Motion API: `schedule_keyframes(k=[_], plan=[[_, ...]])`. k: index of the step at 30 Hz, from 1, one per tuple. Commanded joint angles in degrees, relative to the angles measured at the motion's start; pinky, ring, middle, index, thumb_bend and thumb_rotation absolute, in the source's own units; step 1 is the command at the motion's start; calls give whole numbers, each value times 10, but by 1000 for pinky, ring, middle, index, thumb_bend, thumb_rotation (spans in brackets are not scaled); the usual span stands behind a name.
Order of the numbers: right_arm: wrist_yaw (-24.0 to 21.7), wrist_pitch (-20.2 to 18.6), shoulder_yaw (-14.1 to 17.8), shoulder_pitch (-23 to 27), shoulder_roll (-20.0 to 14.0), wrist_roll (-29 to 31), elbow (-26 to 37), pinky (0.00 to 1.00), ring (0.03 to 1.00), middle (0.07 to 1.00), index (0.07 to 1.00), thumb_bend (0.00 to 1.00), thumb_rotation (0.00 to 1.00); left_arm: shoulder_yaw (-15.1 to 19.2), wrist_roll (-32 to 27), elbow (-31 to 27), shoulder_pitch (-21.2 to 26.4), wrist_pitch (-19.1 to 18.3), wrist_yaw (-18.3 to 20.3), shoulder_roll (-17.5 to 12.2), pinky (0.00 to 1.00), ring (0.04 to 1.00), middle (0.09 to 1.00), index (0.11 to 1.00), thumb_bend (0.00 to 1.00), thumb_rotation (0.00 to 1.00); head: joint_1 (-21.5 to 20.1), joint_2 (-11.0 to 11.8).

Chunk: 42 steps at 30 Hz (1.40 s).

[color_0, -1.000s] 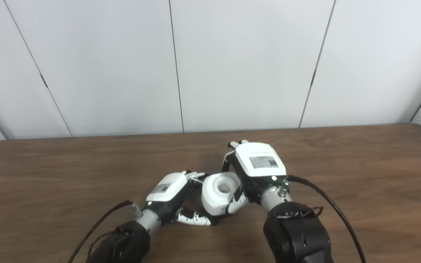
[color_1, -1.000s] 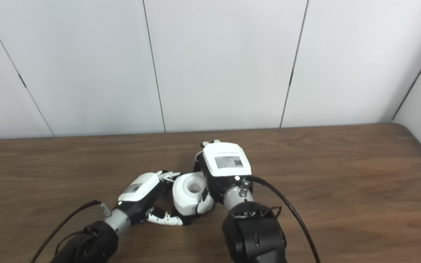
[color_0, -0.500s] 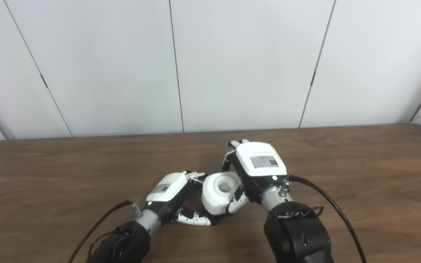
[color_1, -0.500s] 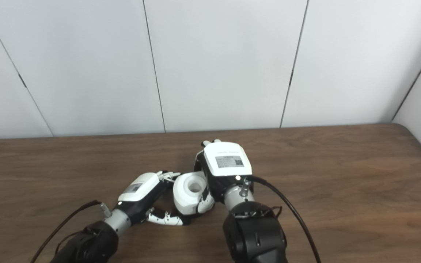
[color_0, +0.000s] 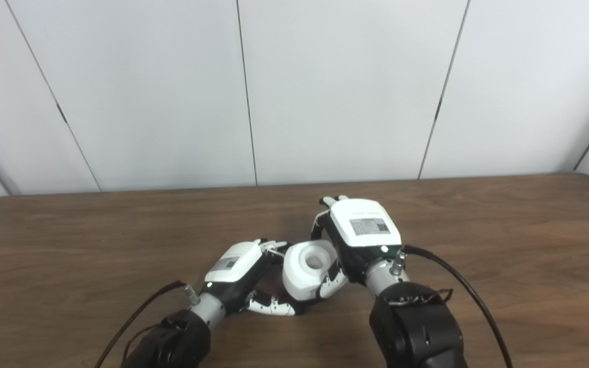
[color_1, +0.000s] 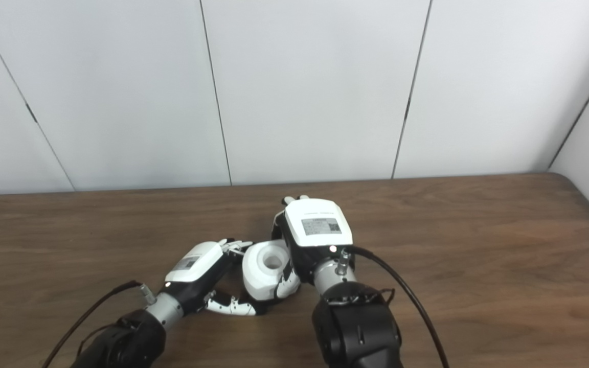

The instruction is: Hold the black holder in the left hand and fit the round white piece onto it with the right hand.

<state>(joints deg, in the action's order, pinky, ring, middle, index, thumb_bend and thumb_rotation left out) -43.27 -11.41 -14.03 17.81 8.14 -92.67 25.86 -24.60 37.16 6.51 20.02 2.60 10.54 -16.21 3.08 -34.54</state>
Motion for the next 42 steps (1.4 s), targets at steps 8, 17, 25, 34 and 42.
schedule_keyframes(k=[8, 17, 25, 34, 42], plan=[[-19, 1, 1, 0, 0, 4, -6, 627, 950, 923, 493, 516, 162, -15, 7, 6, -2, 11, 10, 5, 970, 917, 893, 481, 515, 46, 0, -1], [-23, 1, 3, 0, -1, 10, -3, 637, 951, 926, 624, 793, 360, -15, 4, 7, -2, 11, 9, 5, 968, 917, 893, 481, 514, 45, 0, -1], [-30, 1, 2, 0, 0, 10, -2, 645, 955, 930, 625, 818, 391, -15, 4, 9, -2, 12, 9, 5, 977, 918, 895, 481, 514, 45, 0, -1], [-33, 1, 3, 1, 0, 12, -2, 645, 957, 929, 627, 859, 414, -16, 5, 9, -2, 10, 9, 6, 970, 919, 893, 481, 514, 45, -1, 1], [-32, 1, 4, 3, -2, 18, -3, 642, 956, 926, 632, 885, 422, -16, 4, 14, -1, 16, 5, 6, 959, 915, 891, 481, 515, 45, -2, 1]])
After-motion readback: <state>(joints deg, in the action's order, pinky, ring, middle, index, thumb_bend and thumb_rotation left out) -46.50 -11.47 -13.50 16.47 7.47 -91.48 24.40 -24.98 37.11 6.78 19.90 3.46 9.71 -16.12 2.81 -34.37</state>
